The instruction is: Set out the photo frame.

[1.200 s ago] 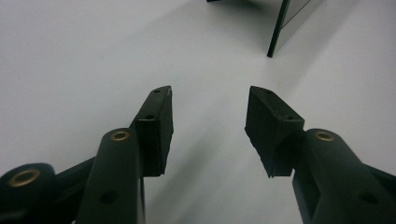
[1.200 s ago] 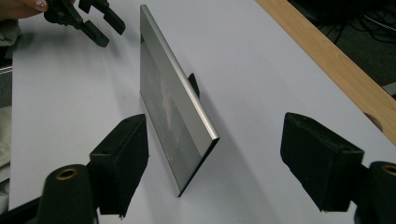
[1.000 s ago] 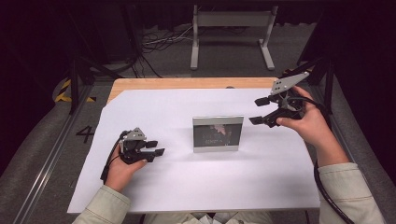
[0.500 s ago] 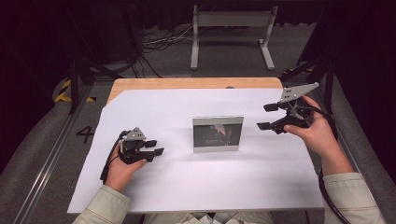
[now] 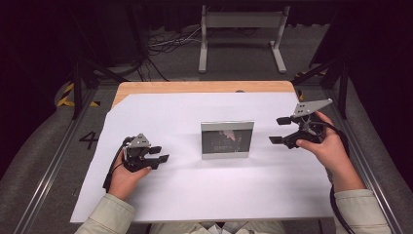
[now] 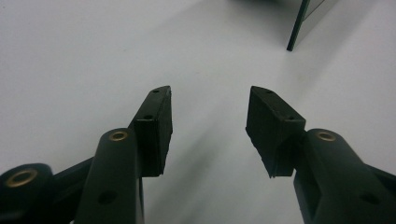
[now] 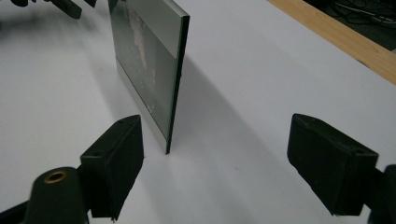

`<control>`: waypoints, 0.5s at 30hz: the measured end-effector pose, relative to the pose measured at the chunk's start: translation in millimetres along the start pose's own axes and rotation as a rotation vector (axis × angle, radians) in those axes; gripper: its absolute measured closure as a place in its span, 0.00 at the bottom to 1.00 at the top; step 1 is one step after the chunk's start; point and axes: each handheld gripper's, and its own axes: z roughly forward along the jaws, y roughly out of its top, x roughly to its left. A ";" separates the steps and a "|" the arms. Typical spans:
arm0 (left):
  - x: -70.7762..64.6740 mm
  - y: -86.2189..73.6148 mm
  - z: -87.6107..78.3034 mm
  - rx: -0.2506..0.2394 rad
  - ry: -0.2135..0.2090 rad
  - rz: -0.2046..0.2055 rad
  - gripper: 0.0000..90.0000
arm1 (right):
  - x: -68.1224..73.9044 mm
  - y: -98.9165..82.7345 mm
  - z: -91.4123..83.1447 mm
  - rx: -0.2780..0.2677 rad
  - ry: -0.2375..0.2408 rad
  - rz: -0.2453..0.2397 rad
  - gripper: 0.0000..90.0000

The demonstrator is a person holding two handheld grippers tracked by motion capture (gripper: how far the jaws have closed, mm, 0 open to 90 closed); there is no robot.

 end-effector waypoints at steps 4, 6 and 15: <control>0.7 -0.1 -0.4 -0.012 -0.003 0.004 0.57 | 0.9 -8.6 5.0 -0.012 -0.001 0.011 0.22; -0.4 0.1 -0.5 -0.014 -0.008 0.005 0.57 | 1.0 -12.2 7.2 -0.019 0.004 0.021 0.22; -1.0 0.4 -1.1 -0.023 -0.009 0.007 0.57 | 1.6 -26.1 16.6 -0.051 0.017 0.055 0.22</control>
